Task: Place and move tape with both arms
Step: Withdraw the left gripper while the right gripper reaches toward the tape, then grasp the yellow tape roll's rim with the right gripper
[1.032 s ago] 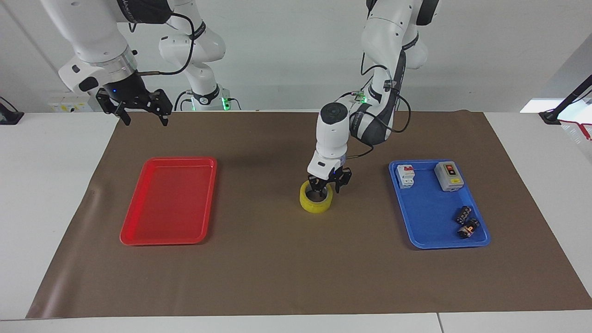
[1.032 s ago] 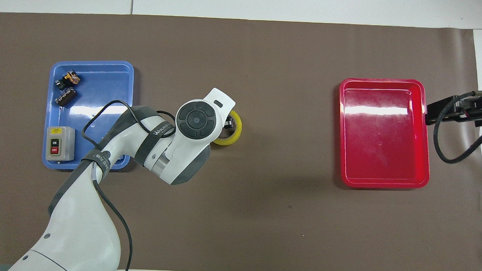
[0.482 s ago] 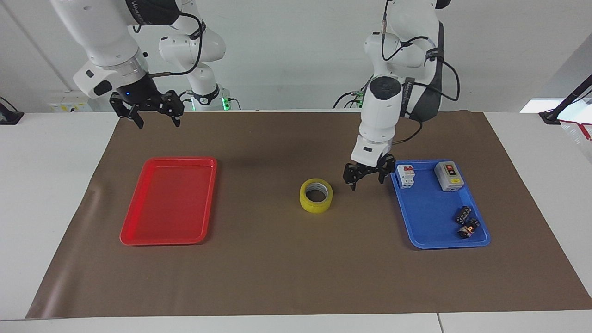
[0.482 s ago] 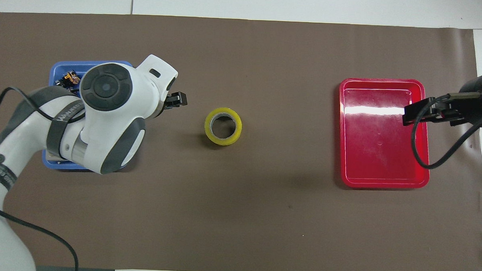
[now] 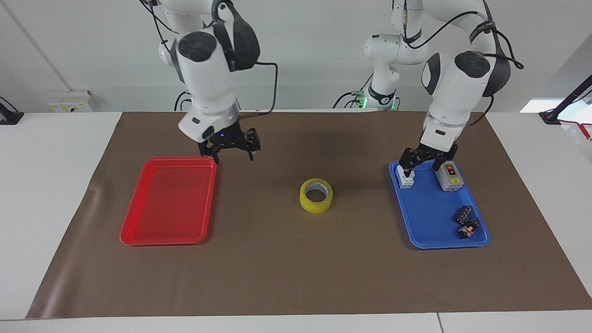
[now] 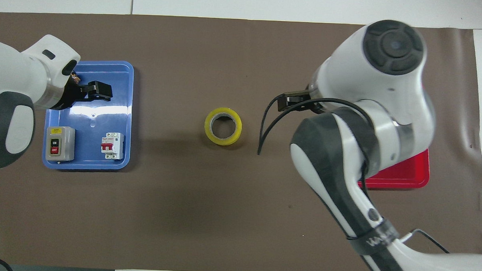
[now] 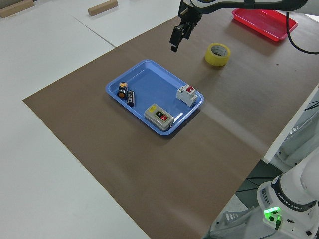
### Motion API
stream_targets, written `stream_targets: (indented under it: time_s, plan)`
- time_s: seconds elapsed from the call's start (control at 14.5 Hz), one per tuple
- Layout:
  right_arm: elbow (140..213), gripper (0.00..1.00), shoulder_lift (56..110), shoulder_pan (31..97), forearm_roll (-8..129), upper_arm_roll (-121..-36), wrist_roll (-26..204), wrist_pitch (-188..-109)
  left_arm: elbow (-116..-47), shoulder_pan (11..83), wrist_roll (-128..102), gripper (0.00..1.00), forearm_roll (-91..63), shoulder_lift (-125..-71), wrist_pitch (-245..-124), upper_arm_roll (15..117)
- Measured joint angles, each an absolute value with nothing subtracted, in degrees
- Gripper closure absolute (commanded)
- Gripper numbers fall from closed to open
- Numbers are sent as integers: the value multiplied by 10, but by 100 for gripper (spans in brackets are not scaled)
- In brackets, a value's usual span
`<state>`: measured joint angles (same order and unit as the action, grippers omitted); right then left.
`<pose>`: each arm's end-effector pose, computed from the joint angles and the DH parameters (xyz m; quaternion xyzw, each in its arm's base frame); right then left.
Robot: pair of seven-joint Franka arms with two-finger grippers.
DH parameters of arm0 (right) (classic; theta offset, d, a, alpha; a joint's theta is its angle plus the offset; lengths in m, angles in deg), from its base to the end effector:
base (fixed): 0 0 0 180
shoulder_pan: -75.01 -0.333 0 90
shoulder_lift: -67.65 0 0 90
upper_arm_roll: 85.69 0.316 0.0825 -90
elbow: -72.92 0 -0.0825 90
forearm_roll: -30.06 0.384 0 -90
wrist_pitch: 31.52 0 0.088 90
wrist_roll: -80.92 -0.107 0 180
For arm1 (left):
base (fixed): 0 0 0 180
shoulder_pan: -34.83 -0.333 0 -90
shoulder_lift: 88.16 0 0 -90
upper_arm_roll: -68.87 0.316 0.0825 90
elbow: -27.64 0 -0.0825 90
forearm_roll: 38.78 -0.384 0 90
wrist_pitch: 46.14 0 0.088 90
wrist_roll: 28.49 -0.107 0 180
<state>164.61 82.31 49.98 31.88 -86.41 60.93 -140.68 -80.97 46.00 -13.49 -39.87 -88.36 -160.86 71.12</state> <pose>0.5862 0.2682 0.4864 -0.9991 -0.0331 -0.0176 0.0218 0.5655 -0.0876 0.5056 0.9974 0.0494 0.0523 0.0020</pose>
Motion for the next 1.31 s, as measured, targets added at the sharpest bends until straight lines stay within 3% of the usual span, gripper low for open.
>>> stream_targets:
  time_s: [0.34,0.62,0.96,1.24,1.31]
  plan:
    - [1645,0,907,419,318,-864,536,-1510,-755,425,-194,0,-396,-872,-1519,713]
    - [1649,0,951,398,318,-864,528,-1576,-712,404,-222,0,-388,-872,-1465,714]
    - [1719,0,965,394,317,-865,567,-1676,-696,383,-251,0,-373,-872,-1429,714]
    - [1737,0,965,394,317,-865,590,-1692,-696,383,-251,0,-373,-869,-1416,713]
    - [1737,5,964,394,317,-865,590,-1693,-696,383,-251,0,-373,-869,-1415,713]
